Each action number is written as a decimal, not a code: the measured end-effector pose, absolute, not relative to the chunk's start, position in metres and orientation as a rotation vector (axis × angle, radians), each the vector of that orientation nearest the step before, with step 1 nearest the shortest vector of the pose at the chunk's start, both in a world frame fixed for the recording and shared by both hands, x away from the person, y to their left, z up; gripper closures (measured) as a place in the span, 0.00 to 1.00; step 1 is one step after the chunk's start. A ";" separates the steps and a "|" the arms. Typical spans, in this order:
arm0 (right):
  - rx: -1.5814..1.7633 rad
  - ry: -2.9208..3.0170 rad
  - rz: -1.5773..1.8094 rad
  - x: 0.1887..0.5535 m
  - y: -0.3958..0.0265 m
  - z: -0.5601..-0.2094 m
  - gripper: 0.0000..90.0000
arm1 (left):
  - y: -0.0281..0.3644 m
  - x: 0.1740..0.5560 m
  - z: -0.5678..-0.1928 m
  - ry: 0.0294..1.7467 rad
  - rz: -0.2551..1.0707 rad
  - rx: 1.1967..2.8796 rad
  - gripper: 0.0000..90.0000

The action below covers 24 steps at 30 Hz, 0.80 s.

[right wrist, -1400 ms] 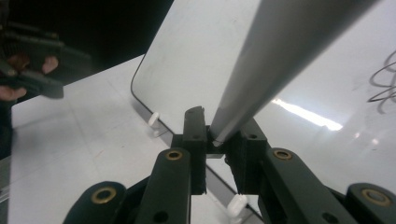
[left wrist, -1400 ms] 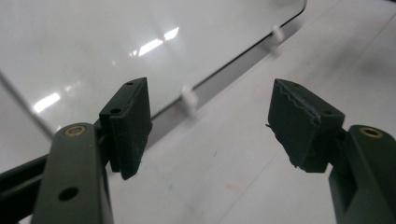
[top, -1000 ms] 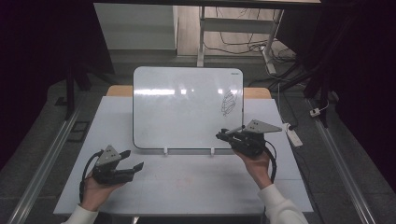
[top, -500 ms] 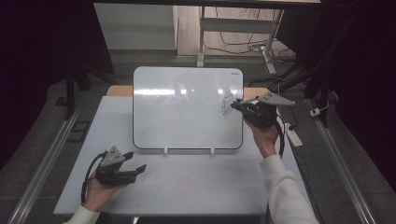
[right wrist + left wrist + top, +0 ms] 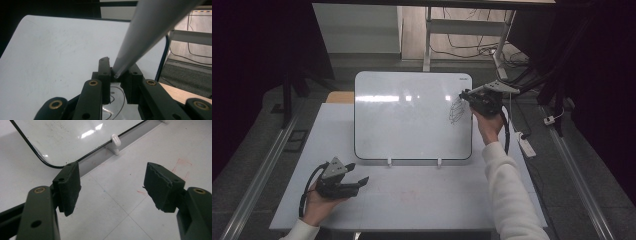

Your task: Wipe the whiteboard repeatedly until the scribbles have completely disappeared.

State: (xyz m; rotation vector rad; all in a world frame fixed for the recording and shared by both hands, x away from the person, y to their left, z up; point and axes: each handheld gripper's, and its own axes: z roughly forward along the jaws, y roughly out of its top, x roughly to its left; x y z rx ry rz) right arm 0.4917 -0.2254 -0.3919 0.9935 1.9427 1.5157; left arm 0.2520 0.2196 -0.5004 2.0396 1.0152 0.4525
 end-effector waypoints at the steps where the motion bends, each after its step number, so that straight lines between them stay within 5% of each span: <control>1: 0.992 1.944 1.509 0.493 -0.225 -0.392 0.86 | 0.219 0.252 -0.501 1.015 0.452 2.039 0.33; 24: 0.940 2.016 1.529 0.497 -0.214 -0.403 0.86 | 0.220 0.251 -0.500 1.014 0.452 2.032 0.33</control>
